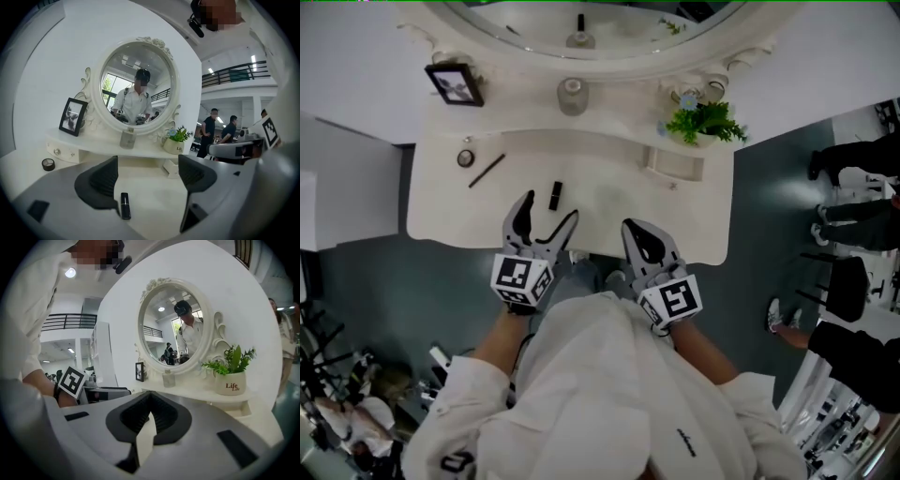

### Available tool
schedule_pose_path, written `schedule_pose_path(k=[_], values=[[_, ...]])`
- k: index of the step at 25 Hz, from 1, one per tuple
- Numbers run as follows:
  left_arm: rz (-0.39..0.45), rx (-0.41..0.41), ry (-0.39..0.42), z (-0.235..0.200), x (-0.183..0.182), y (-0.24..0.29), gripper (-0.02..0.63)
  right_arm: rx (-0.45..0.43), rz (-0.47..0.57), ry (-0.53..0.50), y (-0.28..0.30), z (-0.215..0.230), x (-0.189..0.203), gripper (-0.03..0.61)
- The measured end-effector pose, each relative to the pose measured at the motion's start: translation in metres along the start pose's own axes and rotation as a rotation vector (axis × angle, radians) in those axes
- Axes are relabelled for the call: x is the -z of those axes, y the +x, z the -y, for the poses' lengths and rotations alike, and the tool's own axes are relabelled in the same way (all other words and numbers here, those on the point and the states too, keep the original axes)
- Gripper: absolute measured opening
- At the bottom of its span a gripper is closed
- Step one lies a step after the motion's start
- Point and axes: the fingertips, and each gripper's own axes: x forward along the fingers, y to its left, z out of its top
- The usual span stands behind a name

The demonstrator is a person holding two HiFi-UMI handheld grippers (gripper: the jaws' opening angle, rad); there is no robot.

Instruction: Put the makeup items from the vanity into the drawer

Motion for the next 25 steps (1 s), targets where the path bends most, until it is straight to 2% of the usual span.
schedule_pose_path(k=[7, 16, 25], values=[[-0.042, -0.013, -0.006, -0.003, 0.021, 0.011, 0.391, -0.038, -0.042, 0.020, 0.021, 0.002, 0.022, 0.018], [-0.100, -0.092, -0.031, -0.011, 0.043, 0.029, 0.391, -0.084, -0.115, 0.179, 0.060, 0.008, 0.056, 0.018], [-0.173, -0.132, -0.052, -0.026, 0.083, 0.042, 0.390, -0.117, -0.179, 0.217, 0.088, 0.004, 0.091, 0.018]])
